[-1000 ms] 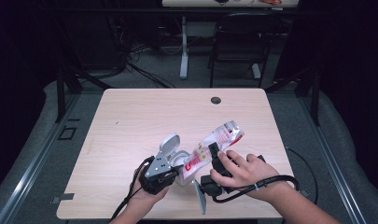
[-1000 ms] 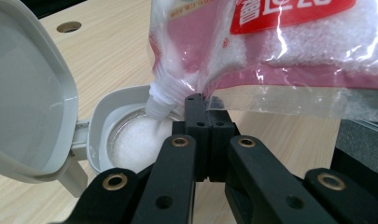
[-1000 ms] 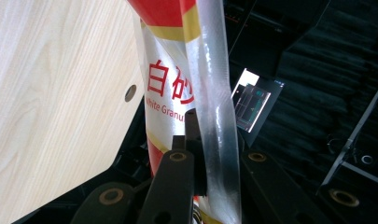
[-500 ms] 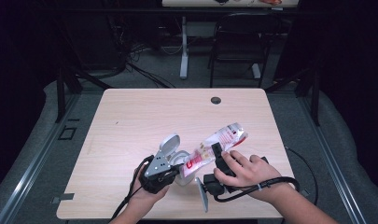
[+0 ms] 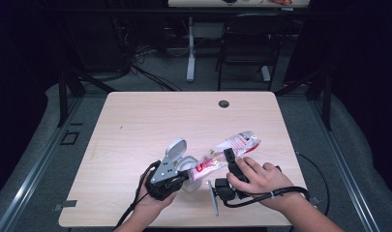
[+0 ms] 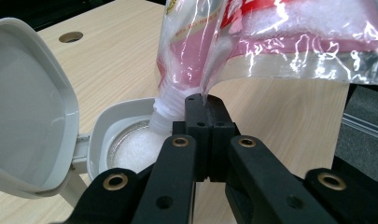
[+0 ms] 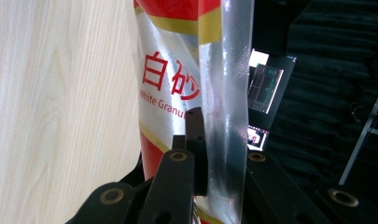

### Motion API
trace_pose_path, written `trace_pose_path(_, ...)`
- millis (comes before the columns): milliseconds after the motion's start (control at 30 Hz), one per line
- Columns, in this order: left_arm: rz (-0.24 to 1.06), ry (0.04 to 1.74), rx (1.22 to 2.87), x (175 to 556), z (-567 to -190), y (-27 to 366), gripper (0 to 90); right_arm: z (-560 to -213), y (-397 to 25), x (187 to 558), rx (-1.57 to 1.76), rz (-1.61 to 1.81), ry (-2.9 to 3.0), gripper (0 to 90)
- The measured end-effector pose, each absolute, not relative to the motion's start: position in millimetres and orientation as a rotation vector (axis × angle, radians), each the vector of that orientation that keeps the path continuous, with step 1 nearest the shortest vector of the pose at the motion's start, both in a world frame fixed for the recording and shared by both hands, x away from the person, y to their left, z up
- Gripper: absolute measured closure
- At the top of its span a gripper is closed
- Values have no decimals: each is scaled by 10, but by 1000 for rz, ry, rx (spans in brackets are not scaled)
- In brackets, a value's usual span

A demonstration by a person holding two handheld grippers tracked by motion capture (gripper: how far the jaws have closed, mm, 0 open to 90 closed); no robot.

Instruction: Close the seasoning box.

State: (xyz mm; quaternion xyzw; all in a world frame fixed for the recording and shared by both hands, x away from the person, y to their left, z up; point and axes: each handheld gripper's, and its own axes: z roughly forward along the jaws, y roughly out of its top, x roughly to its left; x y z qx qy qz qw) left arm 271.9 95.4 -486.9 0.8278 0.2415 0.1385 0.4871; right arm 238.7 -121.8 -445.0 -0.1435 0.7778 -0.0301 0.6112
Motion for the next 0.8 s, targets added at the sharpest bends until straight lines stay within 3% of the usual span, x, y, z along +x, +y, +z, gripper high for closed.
trace_pose_path(800,350,635,1964,2718,-4831,1135,849,-4421,-1281,2385,-278,-21,1799,872)
